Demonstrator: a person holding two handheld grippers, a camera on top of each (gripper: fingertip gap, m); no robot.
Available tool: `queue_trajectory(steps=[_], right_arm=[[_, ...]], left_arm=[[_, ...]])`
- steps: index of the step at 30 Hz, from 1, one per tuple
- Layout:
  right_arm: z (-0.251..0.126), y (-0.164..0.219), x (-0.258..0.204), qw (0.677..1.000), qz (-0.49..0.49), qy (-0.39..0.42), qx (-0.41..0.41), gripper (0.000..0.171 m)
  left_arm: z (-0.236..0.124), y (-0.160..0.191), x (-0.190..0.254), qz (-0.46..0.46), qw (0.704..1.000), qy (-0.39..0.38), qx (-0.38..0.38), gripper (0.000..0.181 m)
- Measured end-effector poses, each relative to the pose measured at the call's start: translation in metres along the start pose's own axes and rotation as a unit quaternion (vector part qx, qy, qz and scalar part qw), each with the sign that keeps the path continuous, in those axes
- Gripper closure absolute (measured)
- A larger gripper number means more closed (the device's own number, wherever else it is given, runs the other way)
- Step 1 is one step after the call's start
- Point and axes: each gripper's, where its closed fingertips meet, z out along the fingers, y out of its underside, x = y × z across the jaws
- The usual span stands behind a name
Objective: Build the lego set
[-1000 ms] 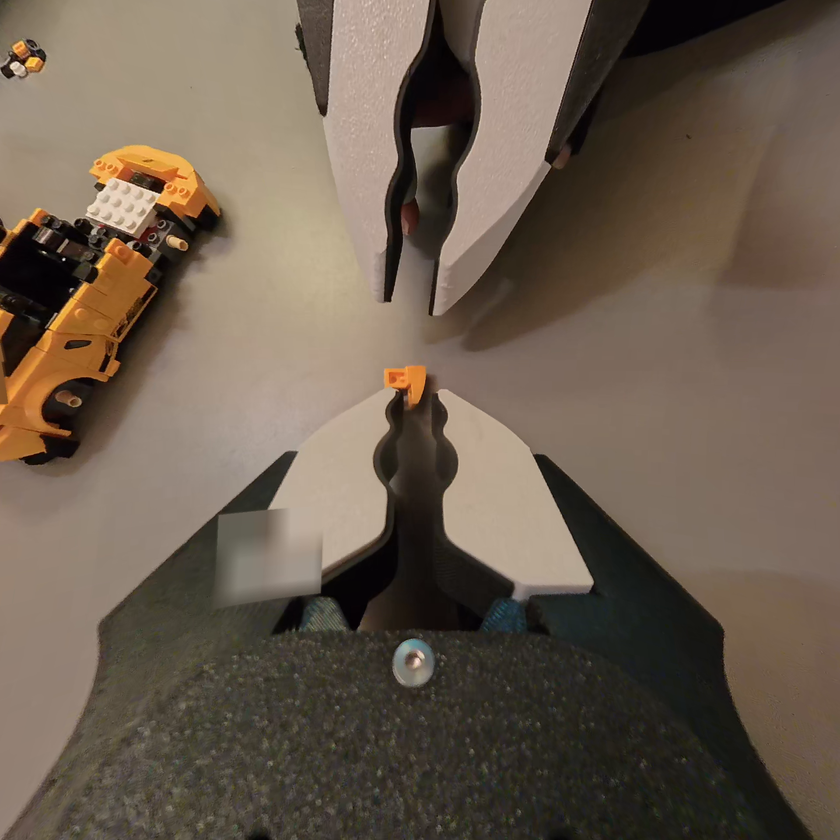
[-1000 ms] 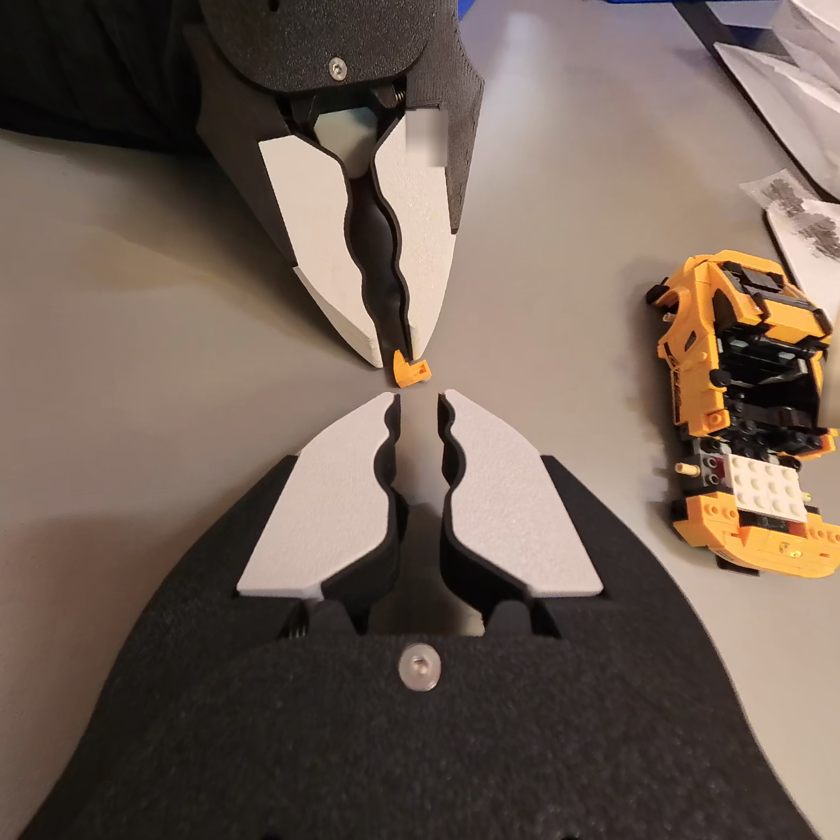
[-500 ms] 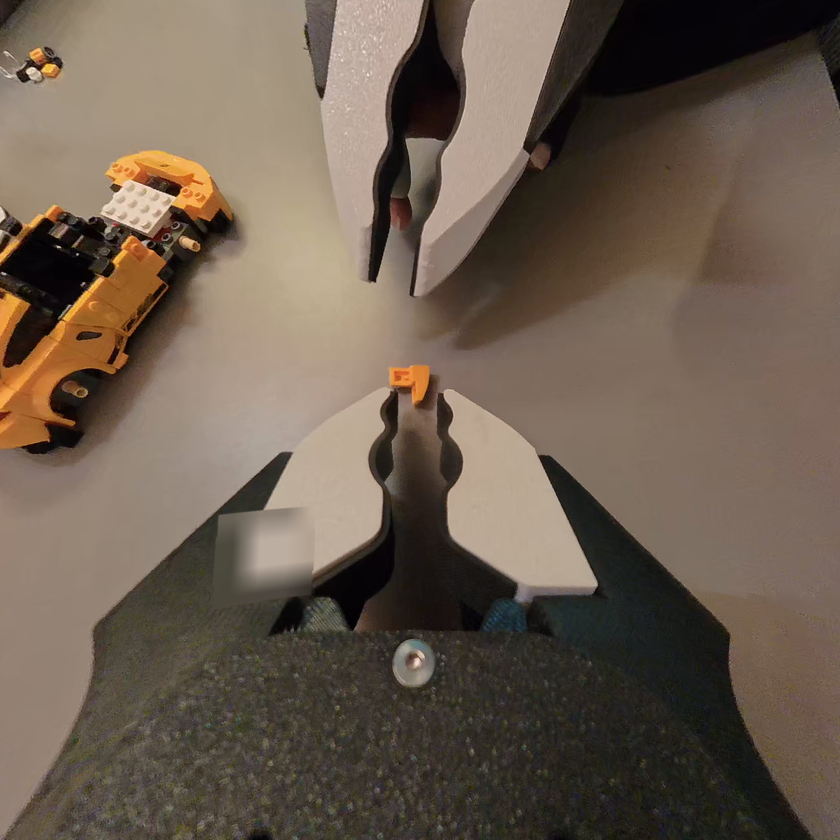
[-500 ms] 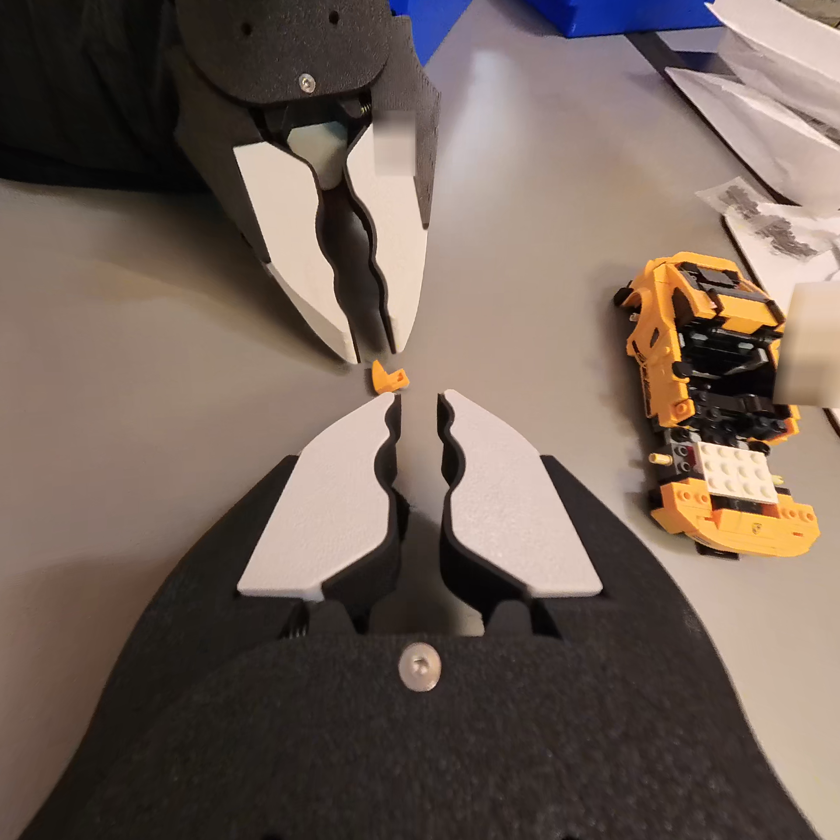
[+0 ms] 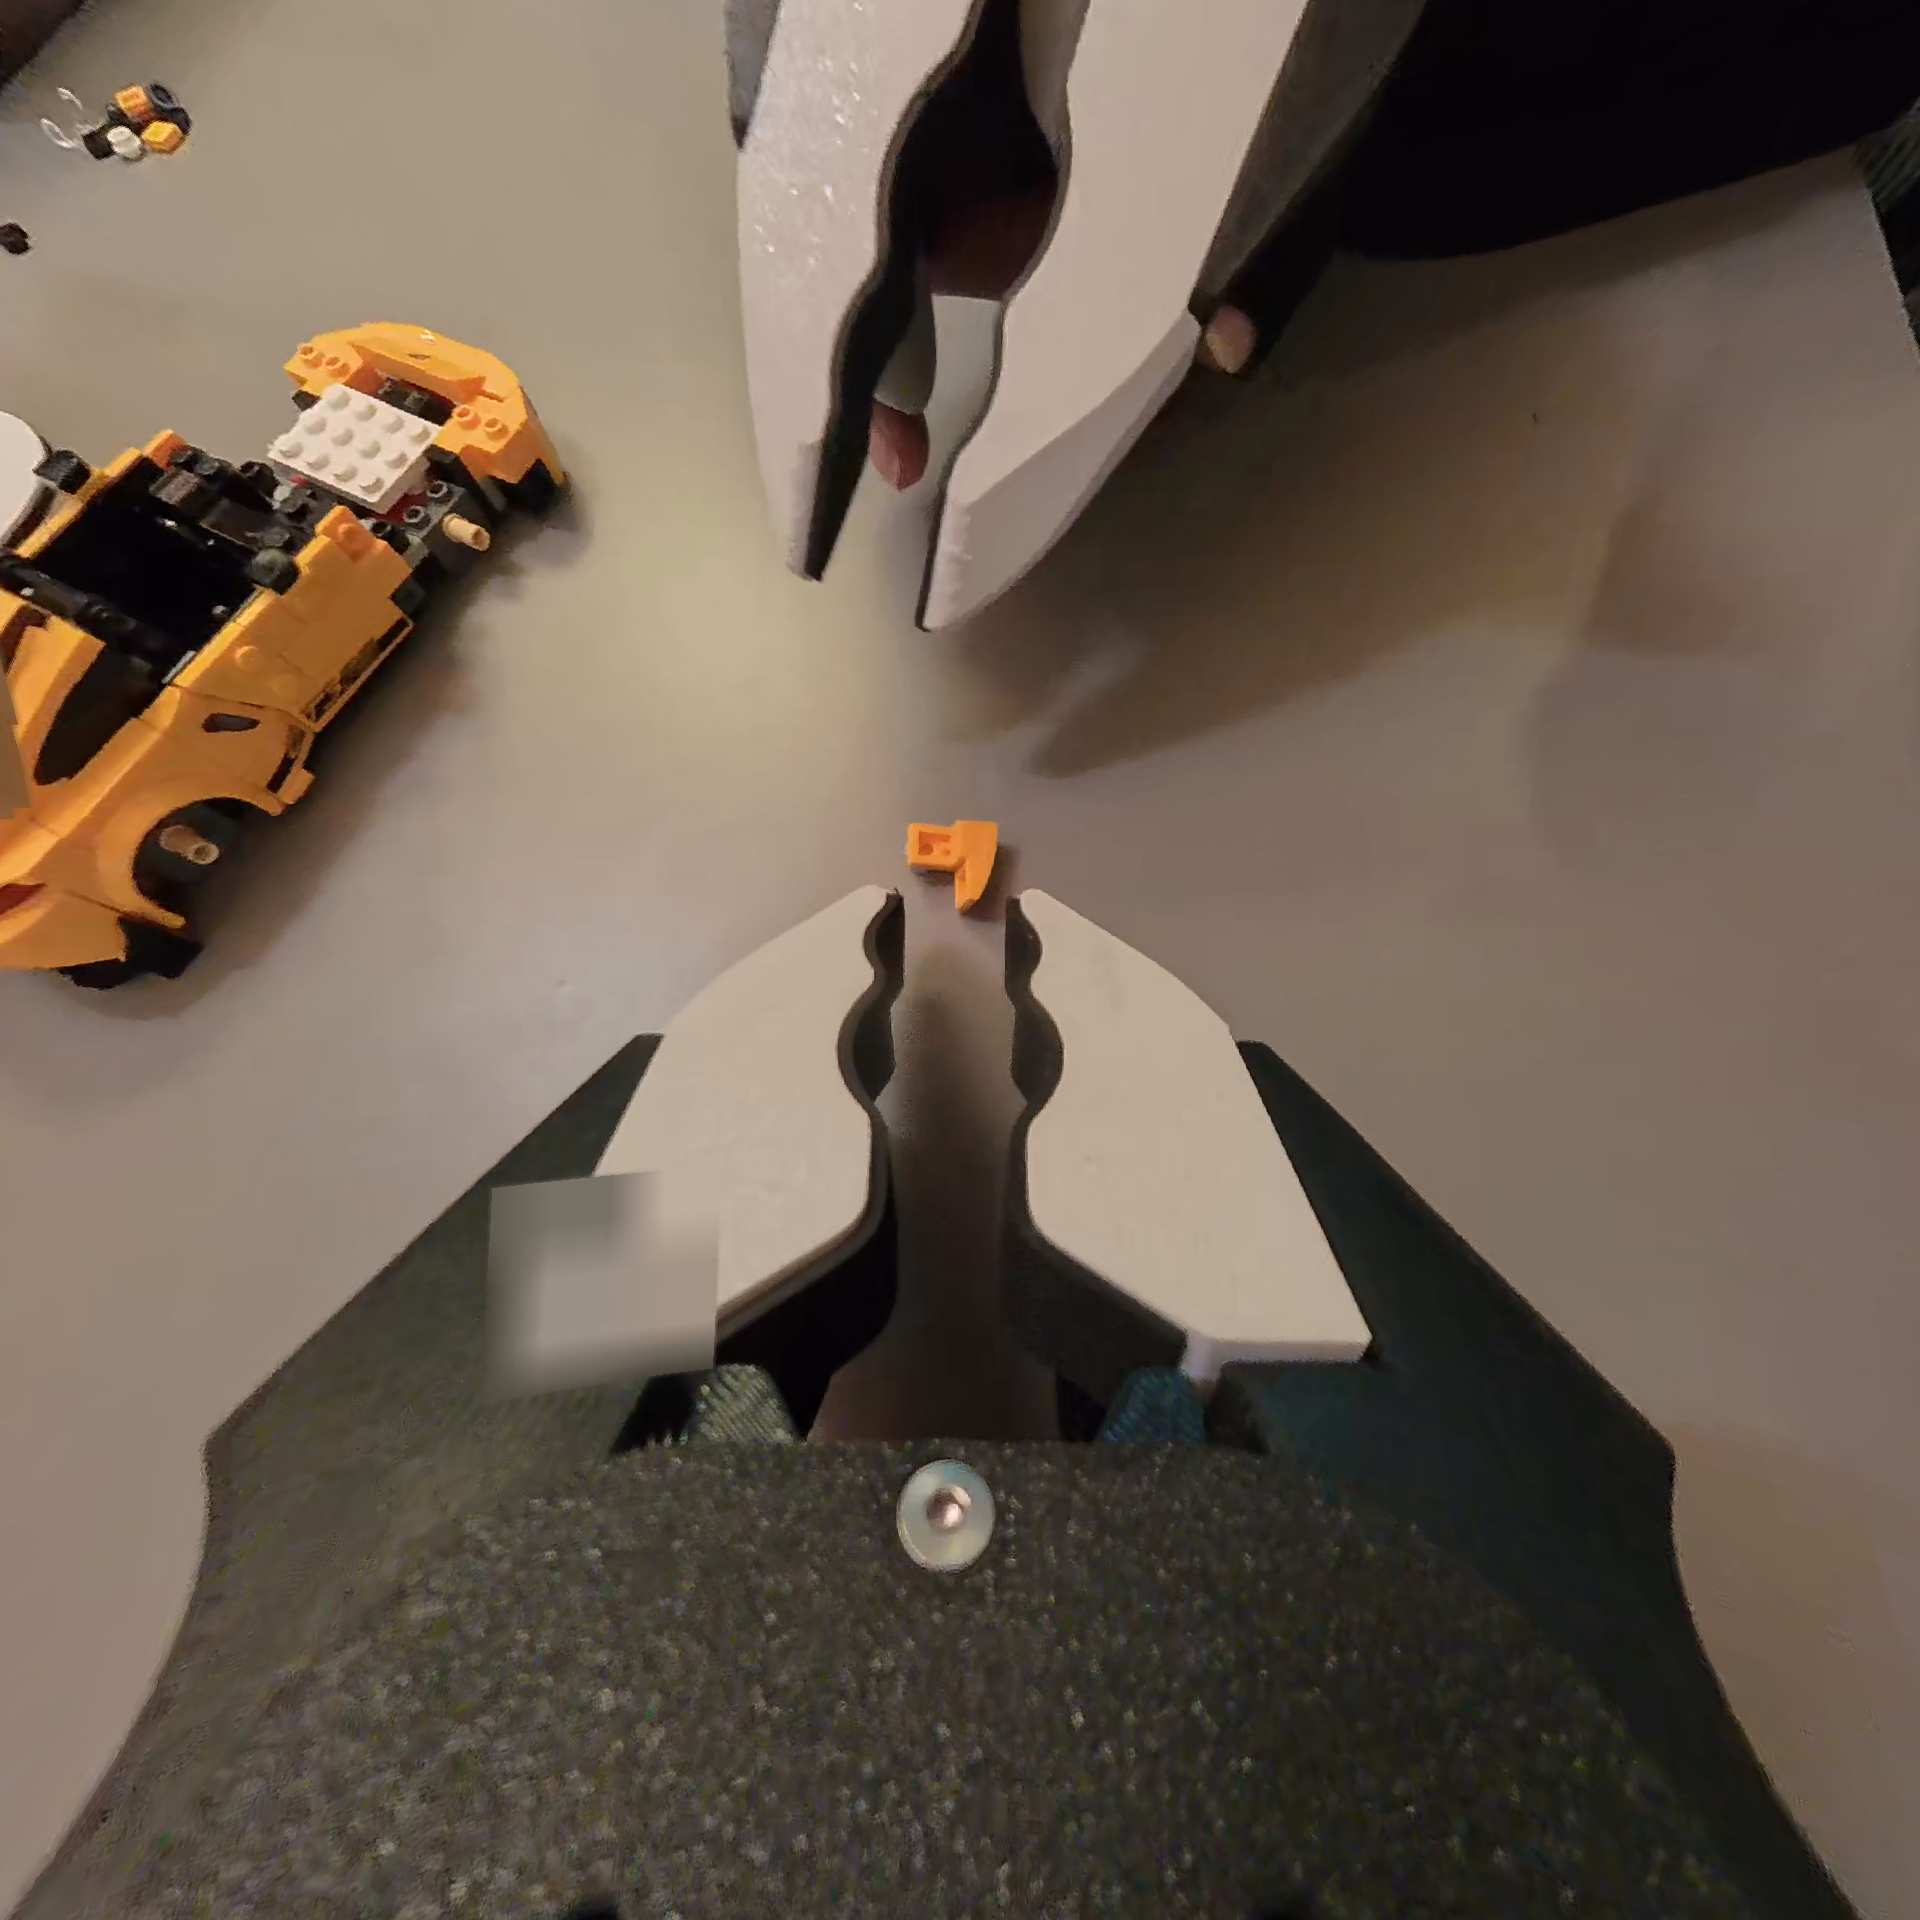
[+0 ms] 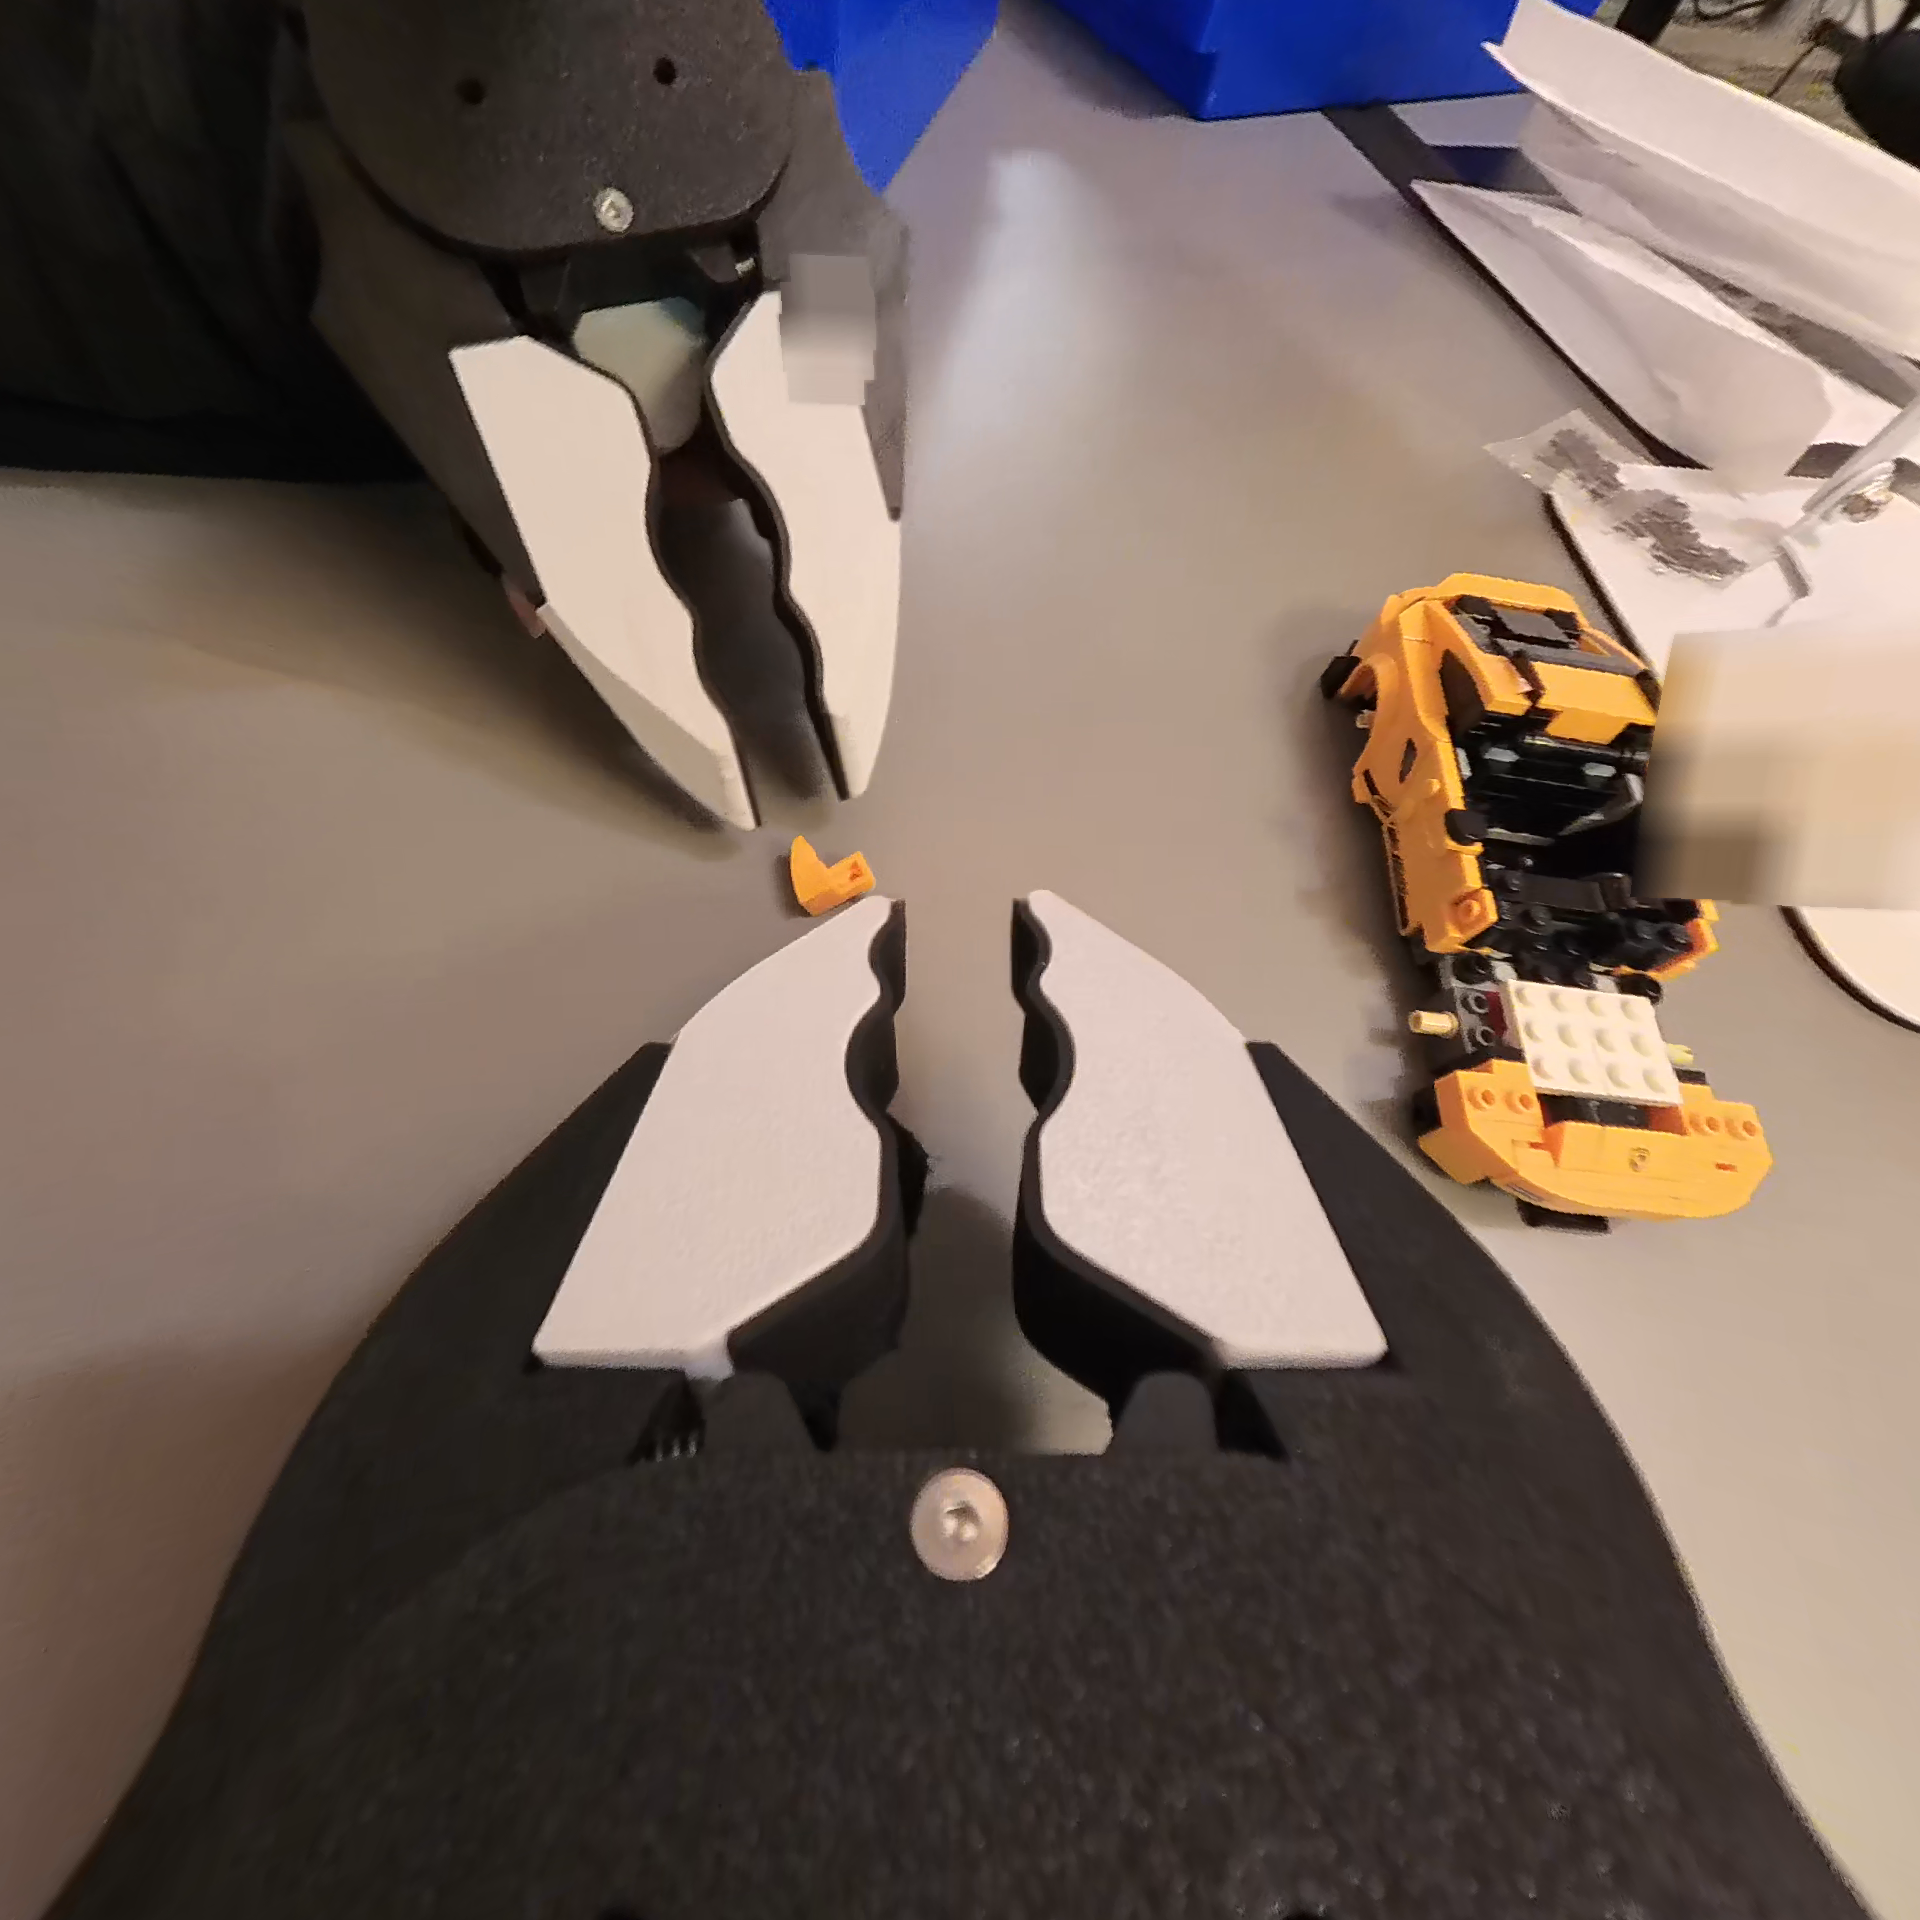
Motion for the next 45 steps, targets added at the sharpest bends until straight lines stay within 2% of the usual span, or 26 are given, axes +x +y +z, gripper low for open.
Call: queue_trajectory(steps=[6,9,18,24,30,34,38,43,45], right_arm=[[-0.003,-0.004,0.009,0.999,0.022,0.017,0.02,0.149],[-0.004,-0.005,0.012,0.999,0.026,0.023,0.025,0.149],[-0.01,-0.007,0.024,0.998,0.033,0.051,0.035,0.149],[-0.014,-0.007,0.036,0.995,0.044,0.078,0.041,0.146],[-0.021,0.001,0.062,0.989,0.053,0.132,0.031,0.13],[-0.024,0.011,0.086,0.985,0.079,0.156,0.016,0.106],[-0.019,0.026,0.11,0.984,0.06,0.163,-0.034,0.091],[-0.002,0.037,0.127,0.987,0.067,0.113,-0.088,0.084],[0.005,0.041,0.13,0.988,0.067,0.096,-0.103,0.087]], left_arm=[[0.01,0.002,0.006,0.019,1.0,0.0,-0.021,0.164],[0.011,0.003,0.002,0.036,0.998,-0.025,-0.035,0.178],[0.003,0.01,-0.012,0.018,0.998,-0.049,-0.037,0.178],[0.001,0.012,-0.015,0.013,0.998,-0.053,-0.038,0.168],[-0.008,0.01,-0.016,0.004,0.998,-0.049,-0.028,0.165],[-0.018,0.003,-0.023,-0.006,0.998,-0.063,-0.004,0.165],[-0.027,-0.009,-0.031,-0.022,0.996,-0.077,0.034,0.166],[-0.028,-0.01,-0.032,-0.023,0.996,-0.08,0.043,0.167],[-0.027,-0.009,-0.031,-0.024,0.996,-0.078,0.04,0.167]])
